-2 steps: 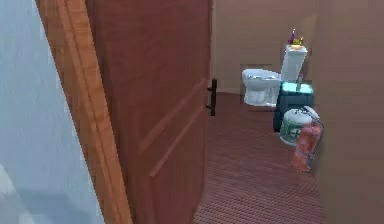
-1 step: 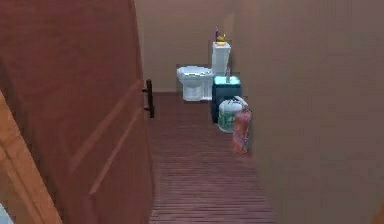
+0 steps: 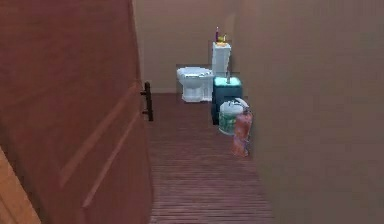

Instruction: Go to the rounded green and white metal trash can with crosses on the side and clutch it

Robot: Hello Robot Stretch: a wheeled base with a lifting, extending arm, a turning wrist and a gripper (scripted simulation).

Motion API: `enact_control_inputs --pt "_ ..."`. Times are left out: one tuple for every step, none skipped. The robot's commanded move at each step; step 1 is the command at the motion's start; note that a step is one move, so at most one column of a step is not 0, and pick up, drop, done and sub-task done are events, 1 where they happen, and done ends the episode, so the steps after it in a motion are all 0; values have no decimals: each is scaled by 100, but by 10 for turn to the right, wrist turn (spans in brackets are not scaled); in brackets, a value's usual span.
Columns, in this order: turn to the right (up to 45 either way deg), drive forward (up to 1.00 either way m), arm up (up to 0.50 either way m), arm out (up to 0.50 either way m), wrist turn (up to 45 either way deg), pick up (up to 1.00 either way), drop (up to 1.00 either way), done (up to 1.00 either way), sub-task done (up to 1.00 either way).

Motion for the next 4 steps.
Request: enact_control_inputs --pt "120 0 0 0 0 0 0 0 0" --pt "0 100 0 0 0 0 0 0 0" --pt "0 50 0 0 0 0 0 0 0" --pt "-450 0 0 0 0 0 0 0 0"
